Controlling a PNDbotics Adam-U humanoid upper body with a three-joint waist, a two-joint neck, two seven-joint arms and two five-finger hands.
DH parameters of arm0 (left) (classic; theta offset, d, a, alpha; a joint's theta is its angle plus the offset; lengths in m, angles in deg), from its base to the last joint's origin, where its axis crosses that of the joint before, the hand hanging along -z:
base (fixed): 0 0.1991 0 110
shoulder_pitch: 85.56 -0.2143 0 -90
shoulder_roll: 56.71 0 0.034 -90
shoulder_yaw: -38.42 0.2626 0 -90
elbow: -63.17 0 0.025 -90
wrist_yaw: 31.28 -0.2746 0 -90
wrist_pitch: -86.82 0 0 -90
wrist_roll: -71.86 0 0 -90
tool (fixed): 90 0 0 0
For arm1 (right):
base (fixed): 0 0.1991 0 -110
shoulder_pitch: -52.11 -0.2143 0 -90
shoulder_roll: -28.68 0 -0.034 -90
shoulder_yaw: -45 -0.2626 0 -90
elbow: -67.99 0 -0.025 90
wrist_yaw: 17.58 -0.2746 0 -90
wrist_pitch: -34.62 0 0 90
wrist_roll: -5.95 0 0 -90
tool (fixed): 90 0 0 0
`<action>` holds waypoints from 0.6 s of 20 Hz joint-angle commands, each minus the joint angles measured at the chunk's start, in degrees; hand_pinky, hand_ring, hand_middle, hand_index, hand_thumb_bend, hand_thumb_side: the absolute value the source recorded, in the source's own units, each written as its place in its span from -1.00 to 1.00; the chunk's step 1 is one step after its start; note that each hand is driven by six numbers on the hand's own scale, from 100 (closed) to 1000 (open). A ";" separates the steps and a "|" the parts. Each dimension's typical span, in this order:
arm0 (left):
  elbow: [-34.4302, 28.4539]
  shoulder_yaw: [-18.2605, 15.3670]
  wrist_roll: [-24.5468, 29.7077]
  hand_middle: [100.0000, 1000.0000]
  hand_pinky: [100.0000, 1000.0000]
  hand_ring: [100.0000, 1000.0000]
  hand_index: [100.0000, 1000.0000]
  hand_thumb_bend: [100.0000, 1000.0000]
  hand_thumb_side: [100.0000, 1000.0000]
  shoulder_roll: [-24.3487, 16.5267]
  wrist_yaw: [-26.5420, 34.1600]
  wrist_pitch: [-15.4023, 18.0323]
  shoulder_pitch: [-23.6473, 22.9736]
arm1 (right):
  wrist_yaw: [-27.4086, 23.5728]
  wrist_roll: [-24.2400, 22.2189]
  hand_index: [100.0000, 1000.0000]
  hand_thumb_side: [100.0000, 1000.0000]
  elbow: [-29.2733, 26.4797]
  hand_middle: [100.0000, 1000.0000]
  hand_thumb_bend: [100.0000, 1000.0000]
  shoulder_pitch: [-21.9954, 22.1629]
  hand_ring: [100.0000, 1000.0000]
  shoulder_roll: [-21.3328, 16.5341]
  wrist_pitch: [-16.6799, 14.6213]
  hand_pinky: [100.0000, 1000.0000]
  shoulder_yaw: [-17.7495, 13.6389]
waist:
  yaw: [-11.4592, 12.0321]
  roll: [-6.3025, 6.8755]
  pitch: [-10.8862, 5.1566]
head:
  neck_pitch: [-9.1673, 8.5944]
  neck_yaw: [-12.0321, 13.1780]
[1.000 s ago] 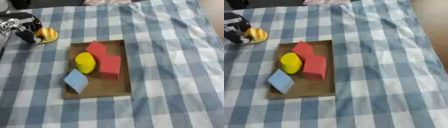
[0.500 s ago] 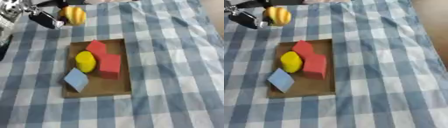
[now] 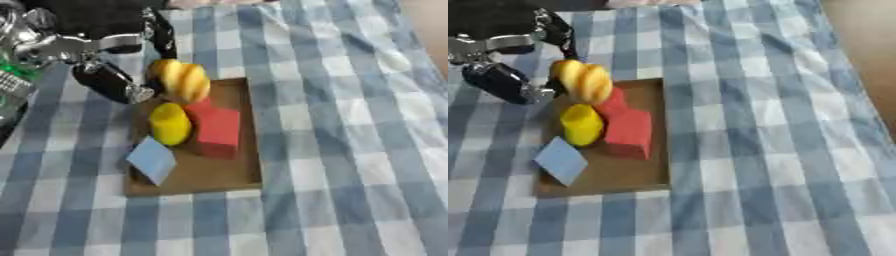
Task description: Pick up objects on the table and place them in the box.
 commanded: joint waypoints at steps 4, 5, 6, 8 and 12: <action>-0.51 1.22 0.08 0.08 0.50 0.30 0.17 -1.00 -0.90 -1.70 0.16 -0.79 -0.54 | -0.47 -0.09 0.46 -0.06 -0.84 0.29 -1.00 -0.59 1.00 -1.02 -0.33 0.82 -0.88 | -0.10 -0.60 -1.67 | -1.26 -0.44; -0.29 1.48 0.39 0.11 0.51 0.33 0.22 -0.94 -0.95 -1.67 -0.04 -0.68 -0.62 | -0.48 -0.09 0.46 -0.06 -0.84 0.29 -1.00 -0.59 1.00 -0.98 -0.34 0.82 -0.89 | -0.09 -0.64 -1.68 | -1.29 -0.49; -0.09 1.65 0.68 0.16 0.53 0.37 0.29 -0.91 -0.91 -1.63 -0.37 -0.53 -0.66 | -0.51 -0.09 0.46 -0.06 -0.84 0.29 -1.00 -0.60 1.00 -0.95 -0.35 0.82 -0.90 | -0.08 -0.67 -1.69 | -1.30 -0.53; 0.23 1.79 1.34 0.40 0.65 0.56 0.58 -0.78 -0.67 -1.54 -1.12 -0.10 -0.72 | -0.54 -0.10 0.46 -0.06 -0.84 0.29 -1.00 -0.61 1.00 -0.94 -0.39 0.82 -0.91 | -0.04 -0.72 -1.71 | -1.30 -0.67; 0.07 1.08 1.95 0.74 0.90 0.86 0.93 -0.20 0.15 -1.30 -2.81 1.33 -0.47 | -0.58 -0.11 0.46 -0.06 -0.84 0.29 -1.00 -0.55 1.00 -0.94 -0.36 0.82 -0.92 | 0.11 -0.75 -1.80 | -1.19 -1.02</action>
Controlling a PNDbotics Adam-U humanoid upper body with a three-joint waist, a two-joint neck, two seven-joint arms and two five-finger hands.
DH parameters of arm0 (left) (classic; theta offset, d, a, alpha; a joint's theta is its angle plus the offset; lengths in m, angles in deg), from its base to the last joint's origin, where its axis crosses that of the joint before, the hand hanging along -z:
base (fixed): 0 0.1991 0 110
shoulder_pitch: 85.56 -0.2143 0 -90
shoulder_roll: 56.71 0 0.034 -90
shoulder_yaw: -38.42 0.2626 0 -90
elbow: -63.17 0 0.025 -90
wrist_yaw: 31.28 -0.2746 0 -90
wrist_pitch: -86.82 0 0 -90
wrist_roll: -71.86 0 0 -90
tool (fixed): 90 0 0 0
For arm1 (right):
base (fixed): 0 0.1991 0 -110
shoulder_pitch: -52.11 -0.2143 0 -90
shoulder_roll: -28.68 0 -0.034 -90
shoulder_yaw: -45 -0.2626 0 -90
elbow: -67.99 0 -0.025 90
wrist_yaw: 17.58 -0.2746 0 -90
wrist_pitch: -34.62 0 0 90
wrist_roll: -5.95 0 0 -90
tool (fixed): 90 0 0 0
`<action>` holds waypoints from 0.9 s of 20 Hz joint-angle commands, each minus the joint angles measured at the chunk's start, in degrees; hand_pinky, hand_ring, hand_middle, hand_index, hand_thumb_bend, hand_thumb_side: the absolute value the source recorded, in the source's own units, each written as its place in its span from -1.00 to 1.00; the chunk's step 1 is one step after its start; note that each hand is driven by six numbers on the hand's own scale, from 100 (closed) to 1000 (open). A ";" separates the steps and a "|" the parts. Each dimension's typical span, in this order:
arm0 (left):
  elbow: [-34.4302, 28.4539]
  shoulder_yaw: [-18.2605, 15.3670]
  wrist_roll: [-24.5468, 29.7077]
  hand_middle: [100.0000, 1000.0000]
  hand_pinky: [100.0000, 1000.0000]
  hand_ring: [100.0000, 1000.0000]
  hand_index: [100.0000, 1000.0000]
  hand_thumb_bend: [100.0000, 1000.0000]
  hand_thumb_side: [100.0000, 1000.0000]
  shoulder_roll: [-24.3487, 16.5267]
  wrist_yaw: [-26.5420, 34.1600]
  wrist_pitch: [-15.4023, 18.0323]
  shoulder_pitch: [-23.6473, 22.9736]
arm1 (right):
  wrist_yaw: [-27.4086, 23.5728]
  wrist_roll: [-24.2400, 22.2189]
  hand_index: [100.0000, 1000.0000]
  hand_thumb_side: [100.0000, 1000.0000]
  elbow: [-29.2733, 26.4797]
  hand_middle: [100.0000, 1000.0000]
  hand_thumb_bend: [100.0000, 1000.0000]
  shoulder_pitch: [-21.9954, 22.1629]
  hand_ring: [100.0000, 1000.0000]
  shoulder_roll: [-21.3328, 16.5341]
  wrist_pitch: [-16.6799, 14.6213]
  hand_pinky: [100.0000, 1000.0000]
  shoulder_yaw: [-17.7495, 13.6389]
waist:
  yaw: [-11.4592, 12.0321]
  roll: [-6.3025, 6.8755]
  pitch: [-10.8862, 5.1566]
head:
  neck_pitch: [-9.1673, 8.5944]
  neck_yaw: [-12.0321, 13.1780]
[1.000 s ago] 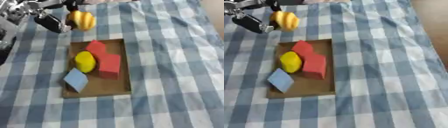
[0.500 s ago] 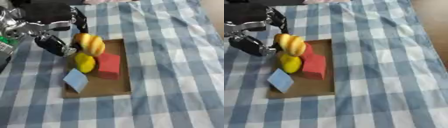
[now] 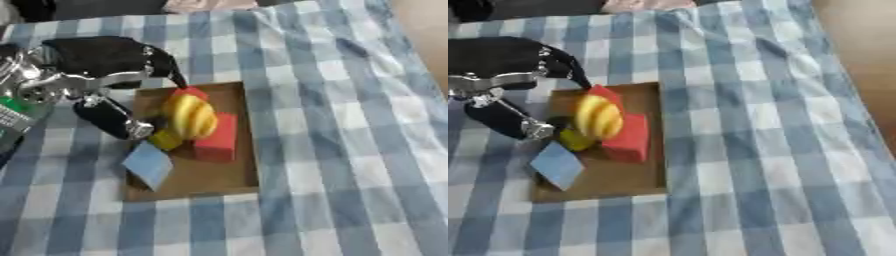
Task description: Pick up objects on the table and place them in the box.
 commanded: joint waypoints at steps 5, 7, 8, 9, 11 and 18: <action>-0.53 -2.69 -0.30 0.79 0.92 0.89 0.99 0.18 0.43 -0.54 -3.19 1.71 1.21 | -0.47 -0.10 0.47 -0.06 -0.84 0.29 -1.00 -0.32 1.00 -1.28 -0.23 0.82 -0.97 | 0.22 -0.38 -1.89 | -0.31 -0.89; -0.41 -2.87 -0.43 0.79 0.92 0.89 0.99 0.18 0.43 -0.45 -3.48 1.90 1.22 | -0.46 -0.08 0.47 -0.06 -0.84 0.29 -1.00 -0.29 1.00 -1.29 -0.25 0.82 -0.98 | 0.23 -0.39 -1.90 | -0.29 -0.96; -0.36 -2.89 -0.48 0.79 0.92 0.89 0.99 0.18 0.43 -0.43 -3.55 1.96 1.22 | -0.46 -0.08 0.47 -0.06 -0.84 0.29 -1.00 -0.28 1.00 -1.29 -0.25 0.82 -0.98 | 0.23 -0.40 -1.91 | -0.29 -0.97; -0.47 -3.05 -0.59 0.78 0.89 0.87 0.97 -0.06 0.36 -0.27 -3.64 1.91 1.35 | -0.46 -0.05 0.46 -0.06 -0.84 0.29 -1.00 -0.20 1.00 -1.27 -0.23 0.82 -1.01 | 0.31 -0.46 -1.98 | -0.16 -1.36; -1.77 -4.92 -1.76 0.69 0.81 0.80 0.85 -0.75 -0.07 1.08 -4.38 0.79 1.78 | -0.45 0.17 0.46 -0.06 -0.84 0.29 -1.00 0.30 1.00 -1.27 -0.18 0.82 -1.26 | 0.79 -0.69 -2.20 | 0.18 -2.43; -7.67 -14.24 -7.50 0.41 0.67 0.50 0.58 -1.00 0.16 8.99 -2.96 -4.93 1.03 | -0.82 2.31 0.46 -0.06 -0.84 0.29 -1.00 1.94 1.00 -0.95 -1.01 0.82 -2.95 | 2.58 -1.96 -2.44 | 0.68 -4.19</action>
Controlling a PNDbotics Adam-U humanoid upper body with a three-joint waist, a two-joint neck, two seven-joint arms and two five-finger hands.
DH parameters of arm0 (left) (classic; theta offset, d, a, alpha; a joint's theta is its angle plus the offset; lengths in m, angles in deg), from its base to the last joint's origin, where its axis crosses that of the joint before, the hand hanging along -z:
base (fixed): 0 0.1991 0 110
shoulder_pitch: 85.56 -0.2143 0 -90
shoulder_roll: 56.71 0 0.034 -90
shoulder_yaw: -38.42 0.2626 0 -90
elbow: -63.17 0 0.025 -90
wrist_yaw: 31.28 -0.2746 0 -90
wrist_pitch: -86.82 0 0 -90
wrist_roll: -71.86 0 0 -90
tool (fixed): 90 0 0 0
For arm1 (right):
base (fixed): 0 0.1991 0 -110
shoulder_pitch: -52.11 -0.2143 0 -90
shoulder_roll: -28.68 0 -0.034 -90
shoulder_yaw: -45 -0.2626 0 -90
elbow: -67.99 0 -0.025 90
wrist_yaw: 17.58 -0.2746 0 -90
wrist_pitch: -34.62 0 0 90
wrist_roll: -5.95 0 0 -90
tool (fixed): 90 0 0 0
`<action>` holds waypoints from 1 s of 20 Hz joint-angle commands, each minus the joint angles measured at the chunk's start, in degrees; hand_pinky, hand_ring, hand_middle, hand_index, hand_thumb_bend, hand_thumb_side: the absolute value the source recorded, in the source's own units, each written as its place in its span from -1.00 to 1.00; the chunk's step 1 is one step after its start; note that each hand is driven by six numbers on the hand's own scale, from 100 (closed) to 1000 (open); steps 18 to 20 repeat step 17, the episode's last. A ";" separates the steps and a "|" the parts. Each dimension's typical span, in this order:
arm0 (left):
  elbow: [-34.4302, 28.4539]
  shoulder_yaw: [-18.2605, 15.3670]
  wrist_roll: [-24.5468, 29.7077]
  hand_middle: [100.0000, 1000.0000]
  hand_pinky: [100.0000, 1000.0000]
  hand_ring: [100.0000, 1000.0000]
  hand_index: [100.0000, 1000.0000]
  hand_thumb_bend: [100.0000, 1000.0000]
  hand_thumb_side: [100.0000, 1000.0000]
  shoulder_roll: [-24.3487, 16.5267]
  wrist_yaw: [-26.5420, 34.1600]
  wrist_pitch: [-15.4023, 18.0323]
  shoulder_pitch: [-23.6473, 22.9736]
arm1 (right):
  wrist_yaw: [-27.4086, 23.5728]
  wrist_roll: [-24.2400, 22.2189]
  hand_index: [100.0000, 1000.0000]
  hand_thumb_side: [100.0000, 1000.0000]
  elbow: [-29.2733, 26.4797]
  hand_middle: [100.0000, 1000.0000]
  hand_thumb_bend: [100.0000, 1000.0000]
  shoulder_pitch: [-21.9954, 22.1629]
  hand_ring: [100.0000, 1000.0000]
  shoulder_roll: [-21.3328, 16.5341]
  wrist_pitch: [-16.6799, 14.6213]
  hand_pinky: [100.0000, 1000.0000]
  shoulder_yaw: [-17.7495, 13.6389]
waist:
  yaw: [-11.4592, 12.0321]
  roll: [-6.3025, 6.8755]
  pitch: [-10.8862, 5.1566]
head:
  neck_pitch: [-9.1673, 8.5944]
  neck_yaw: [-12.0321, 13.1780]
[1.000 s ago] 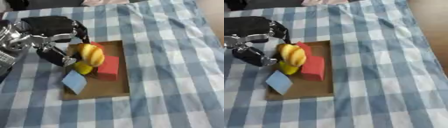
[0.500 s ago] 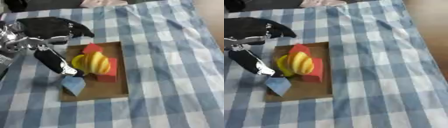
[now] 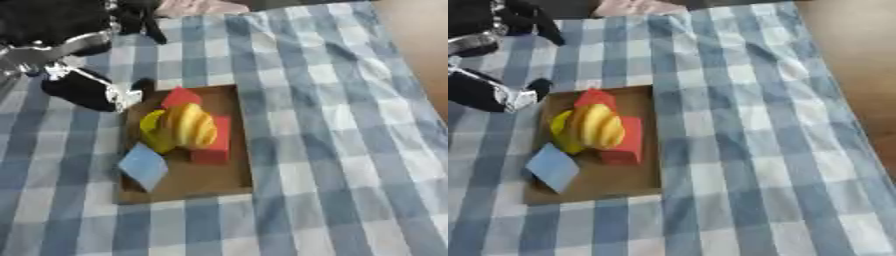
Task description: Pick up objects on the table and place them in the box.
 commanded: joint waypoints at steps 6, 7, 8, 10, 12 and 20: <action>-5.55 -11.54 -6.79 0.37 0.64 0.47 0.63 -0.92 0.36 9.60 5.99 -6.54 -4.82 | -1.09 2.60 0.47 -0.06 -0.84 0.28 -1.00 0.98 1.00 -0.08 -0.90 0.83 -2.32 | 0.97 -1.39 -1.07 | -0.04 -0.69; -5.58 -12.89 -7.62 0.37 0.64 0.47 0.64 -0.88 0.38 10.94 6.82 -7.37 -5.71 | -1.20 2.88 0.47 -0.05 -0.84 0.28 -1.00 1.17 1.00 0.01 -1.02 0.83 -2.43 | 1.17 -1.43 -1.04 | -0.09 -0.76; -5.59 -14.25 -8.46 0.36 0.64 0.46 0.63 -0.86 0.40 12.31 7.66 -8.21 -6.59 | -1.32 3.21 0.47 -0.05 -0.84 0.28 -1.00 1.39 1.00 0.11 -1.19 0.83 -2.57 | 1.36 -1.45 -1.02 | -0.13 -0.85; -5.60 -17.11 -10.21 0.36 0.64 0.46 0.63 -0.85 0.42 15.16 9.41 -9.97 -7.84 | -1.53 3.83 0.47 -0.05 -0.84 0.28 -1.00 1.80 1.00 0.22 -1.50 0.83 -2.78 | 1.61 -1.42 -0.98 | -0.09 -1.09; -5.60 -20.04 -12.02 0.34 0.64 0.45 0.61 -0.85 0.42 17.97 11.22 -11.77 -8.44 | -1.63 4.28 0.47 -0.05 -0.84 0.28 -1.00 2.16 1.00 0.18 -1.67 0.83 -2.90 | 1.77 -1.28 -0.98 | 0.01 -1.23; -5.60 -27.71 -16.74 0.32 0.63 0.44 0.60 -0.89 0.40 17.69 15.94 -16.38 -8.62 | -2.09 4.67 0.47 -0.05 -0.84 0.28 -1.00 1.90 1.00 0.28 -1.96 0.83 -2.72 | 1.25 -0.98 -0.87 | -0.20 -0.61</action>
